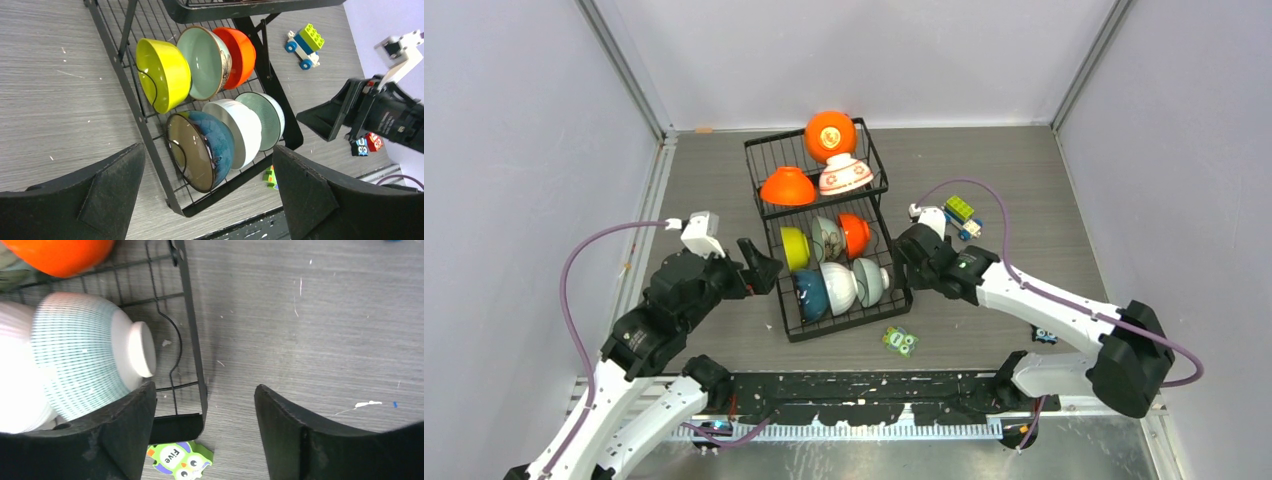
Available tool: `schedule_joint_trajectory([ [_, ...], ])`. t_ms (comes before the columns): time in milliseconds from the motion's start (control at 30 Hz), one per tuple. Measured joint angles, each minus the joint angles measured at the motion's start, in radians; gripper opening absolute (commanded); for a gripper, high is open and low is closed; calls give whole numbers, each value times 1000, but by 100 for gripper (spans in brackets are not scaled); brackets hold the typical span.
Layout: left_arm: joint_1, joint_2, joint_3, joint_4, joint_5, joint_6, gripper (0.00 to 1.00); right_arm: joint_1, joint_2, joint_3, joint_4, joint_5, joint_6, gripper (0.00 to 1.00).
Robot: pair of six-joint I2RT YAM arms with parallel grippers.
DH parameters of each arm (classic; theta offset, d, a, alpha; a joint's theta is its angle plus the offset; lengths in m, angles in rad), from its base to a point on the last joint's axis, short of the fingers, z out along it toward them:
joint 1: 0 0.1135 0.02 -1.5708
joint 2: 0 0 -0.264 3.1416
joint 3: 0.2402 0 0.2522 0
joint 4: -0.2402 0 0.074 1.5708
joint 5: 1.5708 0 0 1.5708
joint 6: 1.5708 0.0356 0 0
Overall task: Unload the bowls from the dish rack
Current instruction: Move the dish rack to the center of the board, then pick up the bowl from the dish rack.
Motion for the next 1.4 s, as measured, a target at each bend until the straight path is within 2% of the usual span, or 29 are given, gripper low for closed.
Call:
schedule_joint_trajectory([
  [167, 0, 8, 0, 2, 58, 0, 100, 0, -55, 56, -30, -1, 5, 99],
  [367, 0, 51, -8, 26, 161, -10, 100, 0, -148, 91, -101, 43, 8, 100],
  [500, -26, 55, -39, 67, 201, -53, 100, 0, -269, 64, -109, 98, 12, 100],
  [633, -141, 93, -48, 105, 166, -94, 100, 0, -430, -46, -74, 130, 13, 100],
  [833, -397, 268, -15, 151, -12, -141, 99, 0, -534, -113, -63, 147, 34, 99],
  [933, -444, 372, -10, 203, -60, -185, 93, 0, -555, -116, -47, 135, 39, 99],
  [1133, -449, 505, -1, 351, -87, -271, 81, 0, -603, -168, -13, 109, 55, 98],
  [1400, -515, 714, 99, 425, -149, -339, 65, 0, -652, -220, -11, 84, 61, 97],
])
